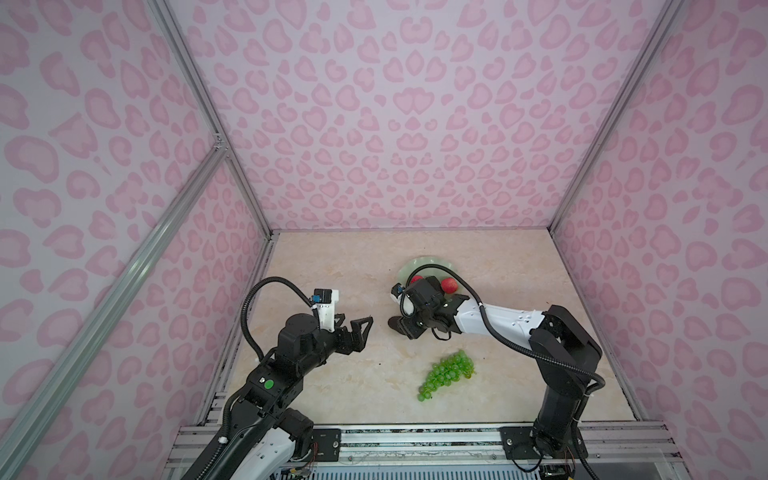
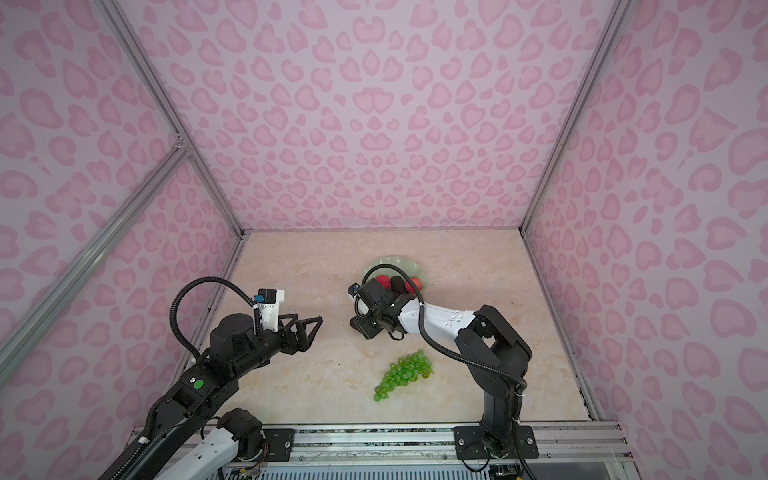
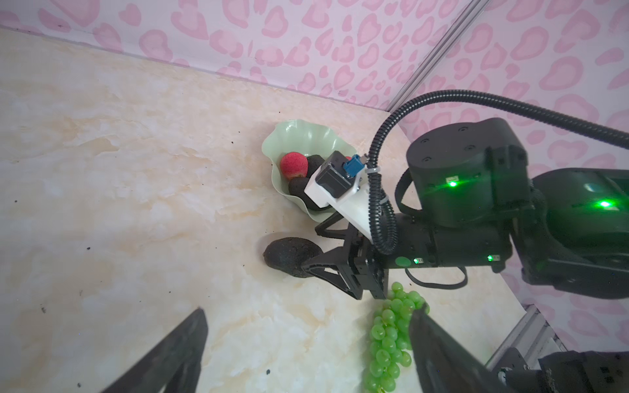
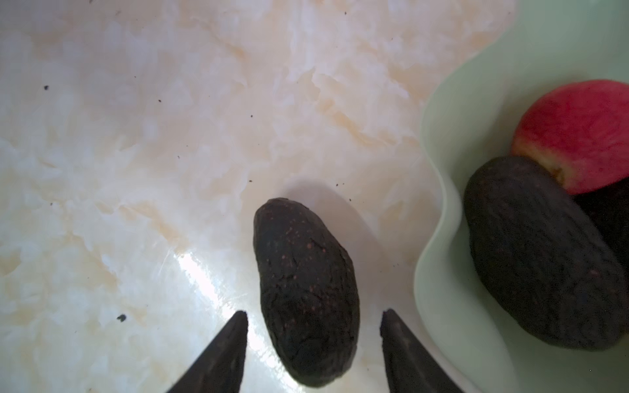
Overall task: Place and organize the fake fruits in the fruit bowl
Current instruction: 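Grasp the last avocado with the right gripper and place it in the bowl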
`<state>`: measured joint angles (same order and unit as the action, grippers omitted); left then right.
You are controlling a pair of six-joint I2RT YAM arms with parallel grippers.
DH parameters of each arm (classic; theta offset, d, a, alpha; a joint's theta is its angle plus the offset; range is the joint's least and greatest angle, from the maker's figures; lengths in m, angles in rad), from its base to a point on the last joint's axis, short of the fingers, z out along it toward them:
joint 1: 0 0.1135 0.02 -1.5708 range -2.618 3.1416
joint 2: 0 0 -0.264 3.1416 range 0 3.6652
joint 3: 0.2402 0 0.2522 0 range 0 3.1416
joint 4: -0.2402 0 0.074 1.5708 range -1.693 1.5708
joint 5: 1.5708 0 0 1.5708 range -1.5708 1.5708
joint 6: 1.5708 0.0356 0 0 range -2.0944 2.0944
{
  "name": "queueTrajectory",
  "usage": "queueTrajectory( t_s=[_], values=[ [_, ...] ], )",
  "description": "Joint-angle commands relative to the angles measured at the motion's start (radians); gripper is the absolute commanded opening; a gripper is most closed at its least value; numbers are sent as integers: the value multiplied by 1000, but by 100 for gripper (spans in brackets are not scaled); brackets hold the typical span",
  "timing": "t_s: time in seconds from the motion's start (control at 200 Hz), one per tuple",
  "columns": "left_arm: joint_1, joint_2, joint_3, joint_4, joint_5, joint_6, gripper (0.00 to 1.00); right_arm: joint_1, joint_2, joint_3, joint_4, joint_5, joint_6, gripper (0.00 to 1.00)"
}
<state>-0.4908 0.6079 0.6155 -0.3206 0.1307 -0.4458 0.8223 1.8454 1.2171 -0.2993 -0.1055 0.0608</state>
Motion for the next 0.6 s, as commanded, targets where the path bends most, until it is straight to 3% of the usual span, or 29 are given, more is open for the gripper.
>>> queueTrajectory(
  t_s=[0.0, 0.21, 0.305, 0.41, 0.6],
  values=[
    [1, -5, -5, 9, -9, -4, 93, -1, 45, 20, 14, 6, 0, 62],
    [1, -5, -5, 8, -11, -2, 93, 3, 98, 36, 25, -13, 10, 56],
    [1, -2, -2, 8, -11, 1, 93, 6, 91, 36, 22, -9, 8, 44],
    [1, 5, 2, 12, -3, 5, 93, 9, 51, 40, 6, -2, 4, 32],
    [1, 24, 16, 30, 16, 15, 93, -42, -70, 64, -51, 31, -51, 27]
  ],
)
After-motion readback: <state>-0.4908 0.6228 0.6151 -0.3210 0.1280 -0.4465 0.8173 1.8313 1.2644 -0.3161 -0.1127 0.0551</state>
